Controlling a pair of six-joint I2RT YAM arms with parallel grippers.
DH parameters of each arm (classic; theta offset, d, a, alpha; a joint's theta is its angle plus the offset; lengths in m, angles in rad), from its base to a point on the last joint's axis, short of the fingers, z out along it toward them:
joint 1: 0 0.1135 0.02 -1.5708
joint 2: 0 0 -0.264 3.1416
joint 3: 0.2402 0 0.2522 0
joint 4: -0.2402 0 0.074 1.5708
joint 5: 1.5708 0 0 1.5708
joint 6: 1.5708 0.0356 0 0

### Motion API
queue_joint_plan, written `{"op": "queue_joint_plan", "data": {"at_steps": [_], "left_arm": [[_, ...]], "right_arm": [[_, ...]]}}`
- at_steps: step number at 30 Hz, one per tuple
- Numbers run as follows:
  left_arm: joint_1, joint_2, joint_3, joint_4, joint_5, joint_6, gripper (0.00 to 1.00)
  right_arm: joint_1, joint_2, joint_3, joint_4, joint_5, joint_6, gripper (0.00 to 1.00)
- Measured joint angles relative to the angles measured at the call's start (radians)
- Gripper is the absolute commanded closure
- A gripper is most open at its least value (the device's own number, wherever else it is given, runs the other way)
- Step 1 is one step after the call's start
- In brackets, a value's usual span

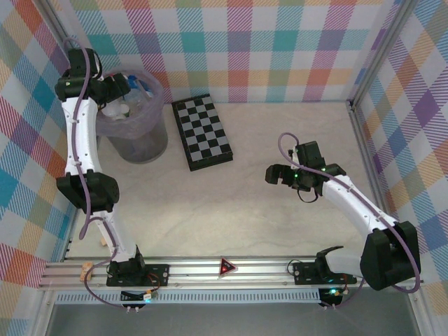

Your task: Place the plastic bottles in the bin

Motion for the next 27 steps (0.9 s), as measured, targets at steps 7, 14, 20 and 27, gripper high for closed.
{"op": "queue_joint_plan", "data": {"at_steps": [7, 14, 20, 27], "left_arm": [[0.0, -0.047, 0.003, 0.066, -0.018, 0.0, 0.28], [0.0, -0.028, 0.02, 0.124, -0.02, -0.004, 0.42], [-0.019, 0.037, 0.024, 0.134, 0.001, 0.007, 0.44], [-0.061, 0.024, -0.08, 0.205, -0.035, 0.022, 0.48]], "right_arm": [[0.0, 0.008, 0.0, 0.006, -0.007, 0.0, 0.0], [0.0, 0.019, 0.0, 0.006, -0.007, 0.0, 0.0], [0.0, 0.029, 0.0, 0.01, -0.014, 0.004, 0.0], [0.0, 0.029, -0.002, 0.011, -0.014, 0.012, 0.0]]}}
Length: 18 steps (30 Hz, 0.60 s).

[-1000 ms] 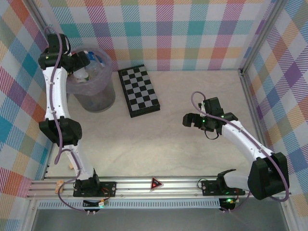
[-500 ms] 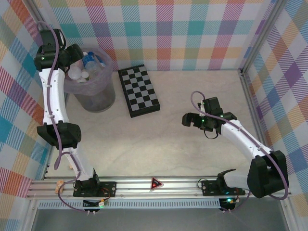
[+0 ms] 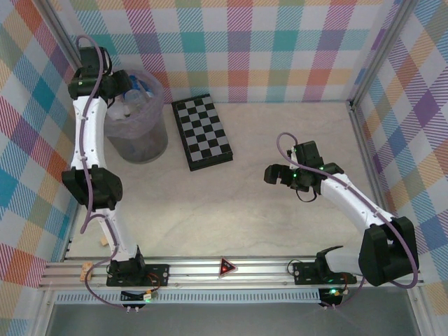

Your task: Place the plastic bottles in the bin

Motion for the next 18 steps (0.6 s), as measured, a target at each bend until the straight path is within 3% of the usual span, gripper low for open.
{"op": "queue_joint_plan", "data": {"at_steps": [6, 13, 18], "left_arm": [[0.0, -0.092, -0.189, 0.151, -0.017, -0.008, 0.5], [-0.002, -0.097, -0.186, 0.157, -0.018, -0.015, 0.49], [-0.004, -0.072, -0.096, 0.061, -0.016, -0.007, 0.32]], "right_arm": [[0.0, 0.0, -0.004, 0.0, 0.0, 0.007, 0.0], [0.0, -0.001, -0.004, 0.0, 0.0, 0.007, 0.0], [0.0, -0.005, -0.004, 0.0, 0.0, 0.007, 0.0]]}}
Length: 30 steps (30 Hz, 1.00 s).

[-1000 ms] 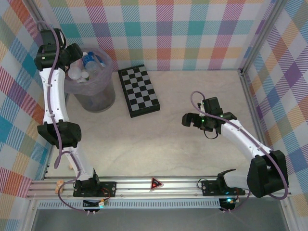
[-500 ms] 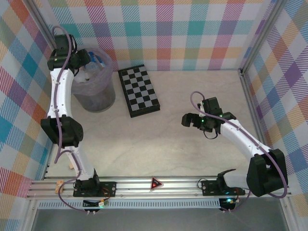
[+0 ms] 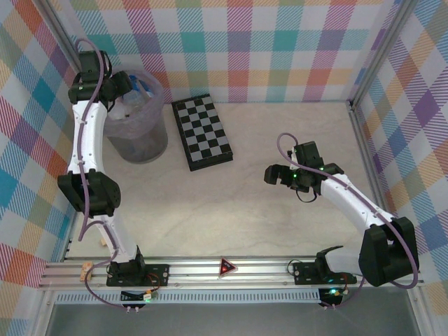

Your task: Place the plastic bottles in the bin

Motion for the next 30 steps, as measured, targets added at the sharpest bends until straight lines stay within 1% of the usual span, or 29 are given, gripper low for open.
{"op": "queue_joint_plan", "data": {"at_steps": [5, 10, 13, 15, 18, 21, 23, 26, 28, 30], "left_arm": [[-0.002, -0.001, 0.032, -0.028, 0.002, 0.014, 0.21], [-0.002, -0.046, 0.032, -0.037, 0.009, 0.031, 0.18], [-0.006, -0.137, -0.023, -0.032, 0.008, 0.045, 0.17], [-0.016, -0.23, -0.108, -0.016, 0.0, 0.056, 0.16], [-0.064, -0.427, -0.312, 0.048, -0.029, 0.075, 0.17], [-0.165, -0.606, -0.506, 0.101, -0.094, 0.099, 0.17], [-0.265, -0.71, -0.628, 0.136, -0.155, 0.119, 0.12], [-0.38, -0.822, -0.801, 0.179, -0.213, 0.135, 0.05], [-0.405, -0.886, -0.931, 0.22, -0.24, 0.126, 0.02], [-0.407, -0.937, -1.061, 0.255, -0.261, 0.108, 0.0]], "right_arm": [[0.0, -0.013, 0.0, 0.0, 0.001, 0.0, 0.0], [0.0, -0.023, 0.004, -0.007, 0.032, -0.005, 0.0], [0.0, -0.026, 0.021, -0.009, 0.077, -0.02, 0.0], [0.0, -0.029, 0.045, -0.01, 0.104, -0.037, 0.0], [0.0, -0.031, 0.102, -0.008, 0.144, -0.073, 0.0], [-0.003, -0.032, 0.151, -0.007, 0.19, -0.102, 0.01], [-0.008, -0.032, 0.167, 0.003, 0.225, -0.124, 0.01], [-0.016, -0.032, 0.167, 0.028, 0.285, -0.154, 0.0], [-0.019, -0.032, 0.156, 0.075, 0.332, -0.174, 0.01], [-0.028, -0.032, 0.114, 0.167, 0.377, -0.208, 0.01]]}}
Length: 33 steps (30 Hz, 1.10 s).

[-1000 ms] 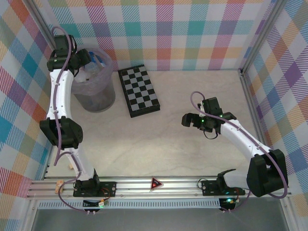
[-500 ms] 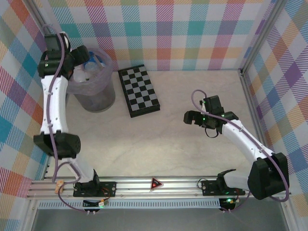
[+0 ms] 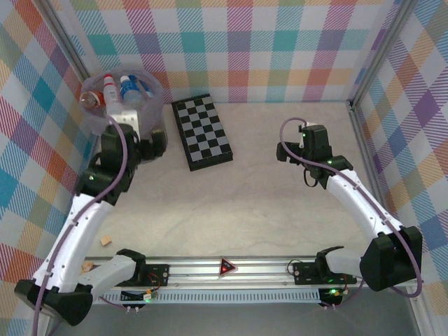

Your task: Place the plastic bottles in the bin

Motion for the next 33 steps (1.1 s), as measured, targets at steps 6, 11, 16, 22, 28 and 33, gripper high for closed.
{"op": "queue_joint_plan", "data": {"at_steps": [6, 11, 16, 22, 28, 33], "left_arm": [[0.0, -0.062, -0.434, 0.207, -0.042, -0.056, 0.0], [0.0, -0.01, -0.642, 0.349, -0.106, -0.113, 0.0], [0.0, 0.075, -0.642, 0.492, -0.179, -0.098, 0.0], [0.018, 0.244, -0.617, 0.679, -0.225, -0.023, 0.0], [0.089, 0.415, -0.61, 0.854, -0.191, 0.023, 0.0], [0.119, 0.507, -0.597, 0.948, -0.156, 0.055, 0.0]], "right_arm": [[-0.038, 0.077, -0.093, 0.17, 0.111, -0.097, 0.01], [-0.055, 0.123, -0.152, 0.285, 0.145, -0.136, 0.0], [-0.069, 0.164, -0.222, 0.369, 0.149, -0.158, 0.0], [-0.084, 0.237, -0.281, 0.481, 0.152, -0.173, 0.0], [-0.103, 0.283, -0.321, 0.582, 0.143, -0.184, 0.0], [-0.111, 0.288, -0.324, 0.666, 0.14, -0.207, 0.0]]}}
